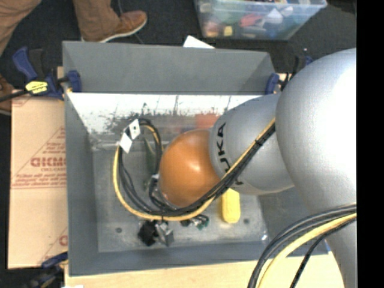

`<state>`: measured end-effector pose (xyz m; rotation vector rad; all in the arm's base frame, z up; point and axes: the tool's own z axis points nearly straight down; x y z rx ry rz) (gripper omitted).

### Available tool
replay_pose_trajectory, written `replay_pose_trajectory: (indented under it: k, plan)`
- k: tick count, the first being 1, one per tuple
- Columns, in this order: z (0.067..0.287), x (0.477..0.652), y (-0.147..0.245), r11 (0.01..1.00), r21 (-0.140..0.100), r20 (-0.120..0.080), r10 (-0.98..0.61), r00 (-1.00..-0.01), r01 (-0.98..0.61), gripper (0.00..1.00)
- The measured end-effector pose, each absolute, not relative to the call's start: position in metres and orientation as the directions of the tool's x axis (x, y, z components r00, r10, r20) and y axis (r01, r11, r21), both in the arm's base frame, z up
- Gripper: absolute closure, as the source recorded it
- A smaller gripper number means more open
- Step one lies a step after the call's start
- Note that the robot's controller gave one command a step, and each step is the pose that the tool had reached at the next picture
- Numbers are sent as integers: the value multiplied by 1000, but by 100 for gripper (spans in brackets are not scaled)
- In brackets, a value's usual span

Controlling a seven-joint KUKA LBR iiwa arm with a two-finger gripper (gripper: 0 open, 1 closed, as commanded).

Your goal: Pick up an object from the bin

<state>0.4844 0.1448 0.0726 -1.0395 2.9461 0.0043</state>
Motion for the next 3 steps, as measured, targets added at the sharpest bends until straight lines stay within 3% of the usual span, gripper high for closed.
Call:
replay_pose_trajectory:
  k: [1,2,3]
  plan:
    - [73,484,145,779,-3,-18,-627,-779,-627,100]
    - [94,480,144,779,3,-2,-627,-779,-627,100]
    - [136,483,144,779,-1,-10,-627,-779,-627,100]
